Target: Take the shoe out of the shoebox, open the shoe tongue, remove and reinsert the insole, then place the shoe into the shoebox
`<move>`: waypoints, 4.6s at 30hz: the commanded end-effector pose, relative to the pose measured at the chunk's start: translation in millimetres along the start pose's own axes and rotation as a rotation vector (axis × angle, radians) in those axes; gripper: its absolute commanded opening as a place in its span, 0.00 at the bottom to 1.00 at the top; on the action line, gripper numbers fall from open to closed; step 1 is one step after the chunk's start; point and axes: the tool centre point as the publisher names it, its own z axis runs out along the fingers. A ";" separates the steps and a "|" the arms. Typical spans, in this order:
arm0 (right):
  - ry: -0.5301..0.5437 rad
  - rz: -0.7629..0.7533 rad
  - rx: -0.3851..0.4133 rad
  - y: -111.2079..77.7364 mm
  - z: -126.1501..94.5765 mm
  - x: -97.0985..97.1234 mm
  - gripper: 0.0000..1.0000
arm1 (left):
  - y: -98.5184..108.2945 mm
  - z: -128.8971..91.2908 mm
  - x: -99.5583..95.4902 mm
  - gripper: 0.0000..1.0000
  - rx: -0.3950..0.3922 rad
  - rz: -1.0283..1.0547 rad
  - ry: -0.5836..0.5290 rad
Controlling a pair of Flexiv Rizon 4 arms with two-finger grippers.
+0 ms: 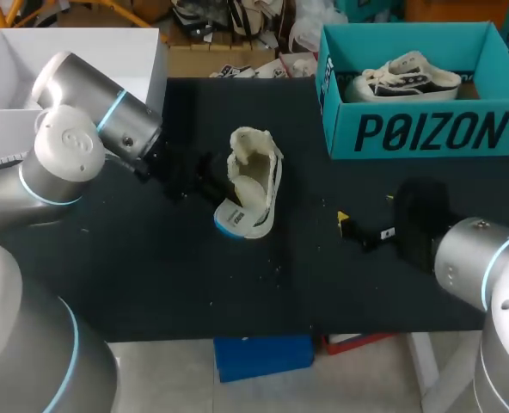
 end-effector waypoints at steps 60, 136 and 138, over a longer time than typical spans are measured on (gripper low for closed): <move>-0.004 0.002 -0.005 -1.4 0.7 1.6 1.00 | 20.7 8.1 -6.3 0.00 -0.018 -0.037 -0.002; -0.004 0.002 -0.005 -1.4 0.7 1.6 1.00 | 22.5 -9.5 -35.9 0.48 -0.228 -0.045 0.088; -0.004 0.002 -0.005 -1.4 0.7 1.6 1.00 | 24.7 -5.3 -36.3 0.24 -0.270 -0.040 0.128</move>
